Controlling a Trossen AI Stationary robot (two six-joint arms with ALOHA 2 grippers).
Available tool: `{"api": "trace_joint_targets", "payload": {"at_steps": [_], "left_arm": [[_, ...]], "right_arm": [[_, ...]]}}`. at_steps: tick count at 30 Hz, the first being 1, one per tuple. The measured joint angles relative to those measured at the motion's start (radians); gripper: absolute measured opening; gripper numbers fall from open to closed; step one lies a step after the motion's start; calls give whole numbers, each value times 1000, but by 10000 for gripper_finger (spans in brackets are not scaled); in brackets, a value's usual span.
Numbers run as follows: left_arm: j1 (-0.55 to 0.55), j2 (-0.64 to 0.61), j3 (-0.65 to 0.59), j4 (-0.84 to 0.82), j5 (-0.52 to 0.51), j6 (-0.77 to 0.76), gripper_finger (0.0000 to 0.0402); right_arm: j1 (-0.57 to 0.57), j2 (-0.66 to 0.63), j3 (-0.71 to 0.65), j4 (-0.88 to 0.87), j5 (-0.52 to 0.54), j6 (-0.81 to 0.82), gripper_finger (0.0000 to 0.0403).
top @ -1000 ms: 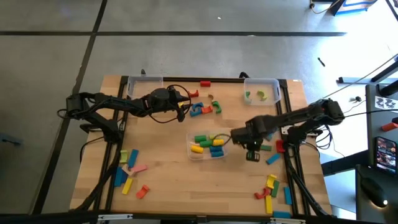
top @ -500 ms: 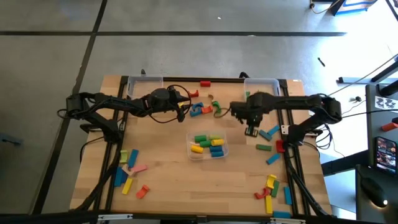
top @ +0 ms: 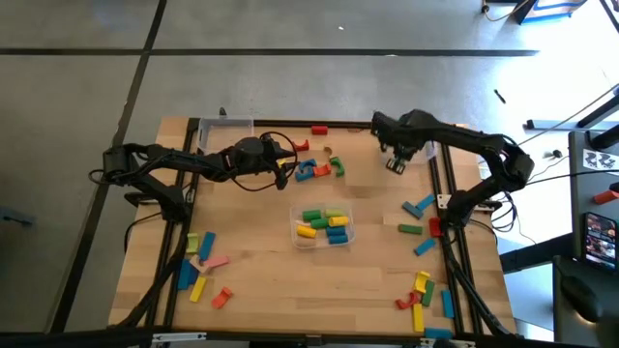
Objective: Sort blocks by size
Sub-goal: Put the green arch block into the top right transparent bin
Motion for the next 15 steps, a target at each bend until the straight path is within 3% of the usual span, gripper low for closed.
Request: {"api": "trace_joint_targets", "payload": {"at_steps": [8, 15], "left_arm": [[0, 0, 0, 0, 0, 0, 159], [0, 0, 0, 0, 0, 0, 159]], "right_arm": [[-151, 0, 0, 164, -2, -18, 44], [-234, 0, -1, 303, -79, -13, 44]]}}
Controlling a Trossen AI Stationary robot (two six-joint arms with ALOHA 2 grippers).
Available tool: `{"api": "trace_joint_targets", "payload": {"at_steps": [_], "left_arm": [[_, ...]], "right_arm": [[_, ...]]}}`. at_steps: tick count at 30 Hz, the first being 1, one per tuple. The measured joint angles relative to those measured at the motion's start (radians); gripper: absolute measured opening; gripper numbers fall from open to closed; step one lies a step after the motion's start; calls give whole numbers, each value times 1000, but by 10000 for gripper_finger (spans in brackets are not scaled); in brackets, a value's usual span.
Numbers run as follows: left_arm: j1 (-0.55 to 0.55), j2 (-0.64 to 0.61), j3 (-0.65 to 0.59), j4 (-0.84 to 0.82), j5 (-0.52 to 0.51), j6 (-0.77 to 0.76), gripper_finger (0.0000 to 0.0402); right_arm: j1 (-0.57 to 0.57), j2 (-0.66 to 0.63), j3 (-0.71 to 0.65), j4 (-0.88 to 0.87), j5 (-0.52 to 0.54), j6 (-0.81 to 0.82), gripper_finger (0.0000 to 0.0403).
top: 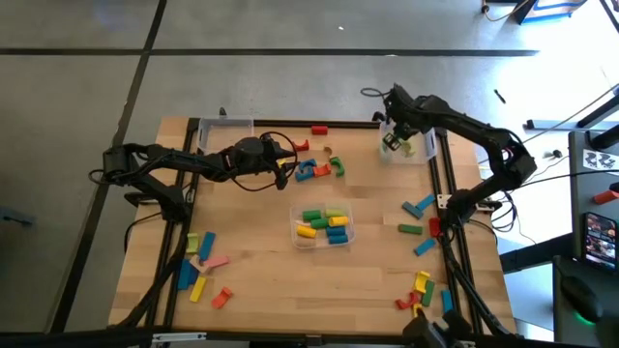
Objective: Sort blocks by size
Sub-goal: Put the green arch block into the top right transparent bin
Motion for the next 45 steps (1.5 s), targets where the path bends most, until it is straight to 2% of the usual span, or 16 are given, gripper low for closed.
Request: {"api": "trace_joint_targets", "payload": {"at_steps": [10, 20, 26, 30, 35, 45], "left_arm": [[0, 0, 0, 0, 0, 8, 159], [0, 0, 0, 0, 0, 8, 159], [0, 0, 0, 1, 0, 8, 159], [0, 0, 0, 1, 0, 23, 159], [0, 0, 0, 2, 0, 23, 159], [0, 0, 0, 2, 0, 20, 159]], "right_arm": [[-40, 0, -83, 218, 0, 105, 52], [-38, 0, -100, 248, 0, 82, 171], [-22, 0, -63, 197, -42, 56, 203], [33, -7, -12, 178, -89, 59, 209], [166, -11, 14, 210, -105, 82, 209], [398, 25, 15, 361, -112, 187, 209]]}}
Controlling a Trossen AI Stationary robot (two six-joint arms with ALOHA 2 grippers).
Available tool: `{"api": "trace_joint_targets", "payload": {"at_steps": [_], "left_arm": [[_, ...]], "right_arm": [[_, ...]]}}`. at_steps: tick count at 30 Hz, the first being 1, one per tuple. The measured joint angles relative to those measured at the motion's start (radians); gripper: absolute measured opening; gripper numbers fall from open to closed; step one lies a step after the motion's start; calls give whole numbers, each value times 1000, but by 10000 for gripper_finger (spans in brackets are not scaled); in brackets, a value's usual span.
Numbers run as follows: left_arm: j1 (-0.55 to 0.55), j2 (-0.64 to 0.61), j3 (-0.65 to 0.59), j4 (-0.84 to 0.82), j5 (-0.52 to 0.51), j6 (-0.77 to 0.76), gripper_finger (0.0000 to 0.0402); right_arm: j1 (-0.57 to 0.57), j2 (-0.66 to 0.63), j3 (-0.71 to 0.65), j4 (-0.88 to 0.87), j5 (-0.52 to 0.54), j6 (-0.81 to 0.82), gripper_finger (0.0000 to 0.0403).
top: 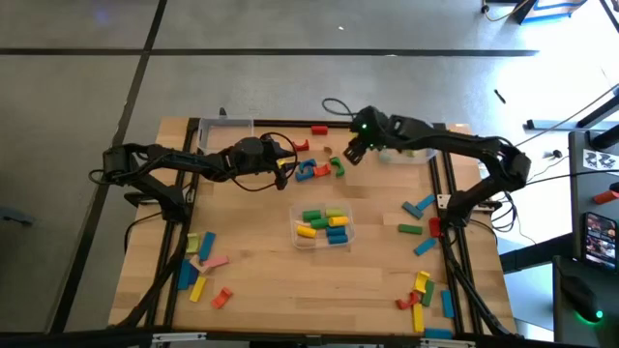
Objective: Sort blocks by size
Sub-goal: Put the green arch block into the top right transparent bin
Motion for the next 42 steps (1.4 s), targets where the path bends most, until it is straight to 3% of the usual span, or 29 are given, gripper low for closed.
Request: {"api": "trace_joint_targets", "payload": {"at_steps": [7, 20, 42], "left_arm": [[0, 0, 0, 0, 0, -1, 159], [0, 0, 0, 0, 0, -1, 159], [0, 0, 0, -2, 0, -2, 159]], "right_arm": [[58, 116, 0, 88, -7, 60, 209], [57, 317, -1, 122, -22, 85, 209], [56, 375, -5, 164, -22, 105, 199]]}}
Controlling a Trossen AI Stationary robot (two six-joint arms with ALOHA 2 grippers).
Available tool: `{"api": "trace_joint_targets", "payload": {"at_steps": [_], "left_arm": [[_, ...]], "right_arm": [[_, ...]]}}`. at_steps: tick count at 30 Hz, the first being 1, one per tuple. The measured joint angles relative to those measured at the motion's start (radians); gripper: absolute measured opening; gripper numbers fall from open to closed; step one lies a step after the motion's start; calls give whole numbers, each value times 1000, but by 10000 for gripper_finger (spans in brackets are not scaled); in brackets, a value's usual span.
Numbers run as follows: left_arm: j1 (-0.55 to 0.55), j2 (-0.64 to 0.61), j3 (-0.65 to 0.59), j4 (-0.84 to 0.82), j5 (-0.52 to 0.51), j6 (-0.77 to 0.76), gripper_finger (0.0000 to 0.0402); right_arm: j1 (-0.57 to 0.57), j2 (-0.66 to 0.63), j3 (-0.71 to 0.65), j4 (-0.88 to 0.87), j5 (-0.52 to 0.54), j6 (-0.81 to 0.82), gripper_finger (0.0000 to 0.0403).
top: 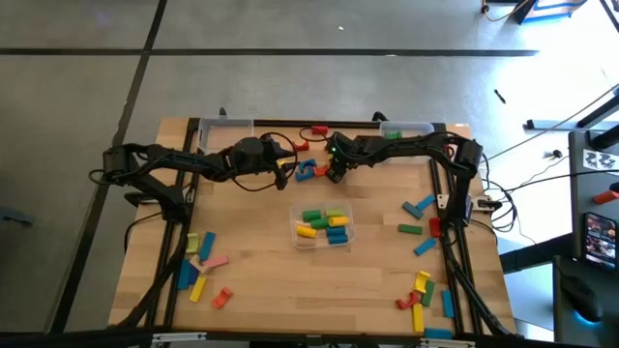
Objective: Sort blocks by size
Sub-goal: Put the green arch block into the top right transparent bin
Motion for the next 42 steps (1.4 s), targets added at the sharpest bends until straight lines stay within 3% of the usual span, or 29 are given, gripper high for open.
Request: {"api": "trace_joint_targets", "payload": {"at_steps": [11, 15, 23, 33, 42], "left_arm": [[0, 0, 0, 0, 0, 0, 159], [0, 0, 0, 0, 0, 1, 159], [0, 0, 0, 0, 0, 3, 159], [0, 0, 0, 0, 0, 3, 159], [0, 0, 0, 0, 0, 1, 159]], "right_arm": [[0, 0, 0, -10, -13, -40, 61], [1, 0, 0, -8, -12, -74, 30], [1, -20, 0, -19, 5, -87, 45], [1, -166, 0, -47, 6, -106, 39], [-9, -327, 0, -176, 122, -132, 41]]}}
